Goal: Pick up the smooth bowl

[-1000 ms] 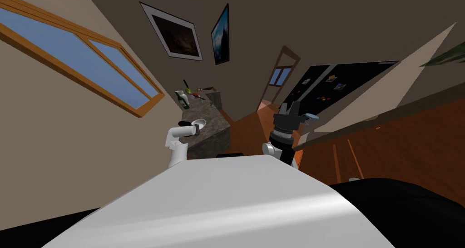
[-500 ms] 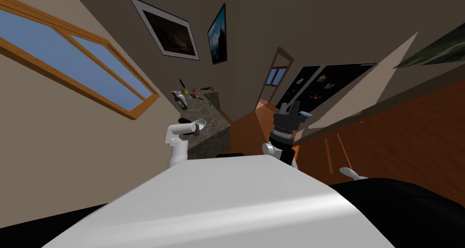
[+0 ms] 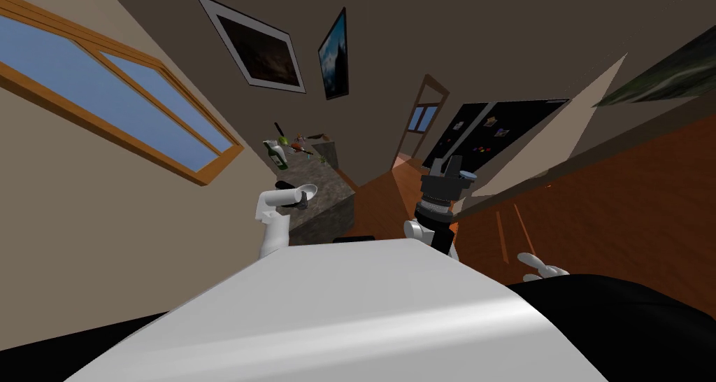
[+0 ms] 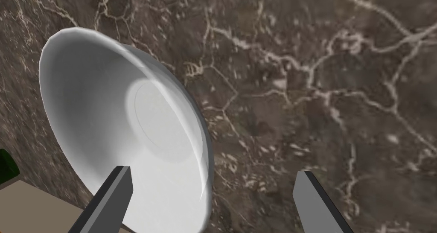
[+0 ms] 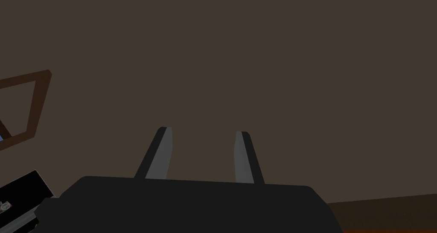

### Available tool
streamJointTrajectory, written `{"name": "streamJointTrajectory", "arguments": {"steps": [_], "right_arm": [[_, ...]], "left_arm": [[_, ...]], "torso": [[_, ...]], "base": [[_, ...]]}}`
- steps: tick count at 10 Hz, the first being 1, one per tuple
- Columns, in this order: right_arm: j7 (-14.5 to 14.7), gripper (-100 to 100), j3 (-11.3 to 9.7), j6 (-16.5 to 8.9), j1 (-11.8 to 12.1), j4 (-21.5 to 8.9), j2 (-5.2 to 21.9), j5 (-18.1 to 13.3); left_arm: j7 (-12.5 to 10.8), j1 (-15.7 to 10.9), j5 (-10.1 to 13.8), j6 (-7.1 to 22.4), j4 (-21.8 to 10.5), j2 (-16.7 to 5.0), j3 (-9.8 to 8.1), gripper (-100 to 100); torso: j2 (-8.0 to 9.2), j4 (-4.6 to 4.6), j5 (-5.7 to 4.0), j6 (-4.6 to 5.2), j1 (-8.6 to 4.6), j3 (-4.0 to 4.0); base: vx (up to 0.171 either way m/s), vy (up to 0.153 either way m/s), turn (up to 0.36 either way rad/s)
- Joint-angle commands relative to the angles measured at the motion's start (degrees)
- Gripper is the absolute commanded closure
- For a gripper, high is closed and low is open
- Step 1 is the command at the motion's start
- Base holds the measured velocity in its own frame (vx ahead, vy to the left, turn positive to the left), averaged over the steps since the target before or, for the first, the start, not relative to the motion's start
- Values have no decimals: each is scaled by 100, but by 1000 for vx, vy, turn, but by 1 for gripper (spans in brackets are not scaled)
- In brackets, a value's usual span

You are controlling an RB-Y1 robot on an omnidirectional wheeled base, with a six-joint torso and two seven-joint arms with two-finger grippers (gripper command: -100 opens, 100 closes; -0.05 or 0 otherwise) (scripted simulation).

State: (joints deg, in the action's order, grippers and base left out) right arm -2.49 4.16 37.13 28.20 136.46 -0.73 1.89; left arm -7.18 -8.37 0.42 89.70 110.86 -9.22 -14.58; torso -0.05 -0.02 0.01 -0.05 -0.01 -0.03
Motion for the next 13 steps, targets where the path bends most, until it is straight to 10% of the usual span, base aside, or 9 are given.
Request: {"name": "streamJointTrajectory", "arguments": {"steps": [1, 4, 5, 9, 10, 11, 13], "right_arm": [[0, 0, 0, 0, 0, 0, 0, 0], [0, 0, 0, 0, 0, 0, 0, 0], [0, 0, 0, 0, 0, 0, 0, 0], [0, 0, 0, 0, 0, 0, 0, 0], [0, 0, 0, 0, 0, 0, 0, 0], [0, 0, 0, 0, 0, 0, 0, 0], [0, 0, 0, 0, 0, 0, 0, 0]], "left_arm": [[0, -2, -8, -203, -181, 9, 13, -100], [1, 18, -17, -334, -297, 23, 26, -100], [1, 20, -17, -357, -306, 24, 28, 100], [-7, -7, -21, -380, -284, 12, 16, 100], [-9, -6, -21, -380, -284, 12, 16, 0], [0, -2, -8, -203, -181, 9, 13, 100], [0, -2, 0, -9, 7, -1, 0, 100]], "torso": [[0, 0, 0, 0, 0, 0], [-1, 0, 0, 0, -1, -1], [0, 0, -1, 0, -1, 0], [6, -17, 11, 0, -2, -6], [6, -17, 10, 0, -3, -6], [6, -17, 9, 0, -3, -5], [11, -15, 6, 2, -6, -2]], "base": [[4, -6, 16], [2, -2, 6], [0, 0, 0], [0, 0, 0], [0, 0, 0], [0, 6, -15], [-4, 5, -15]]}}
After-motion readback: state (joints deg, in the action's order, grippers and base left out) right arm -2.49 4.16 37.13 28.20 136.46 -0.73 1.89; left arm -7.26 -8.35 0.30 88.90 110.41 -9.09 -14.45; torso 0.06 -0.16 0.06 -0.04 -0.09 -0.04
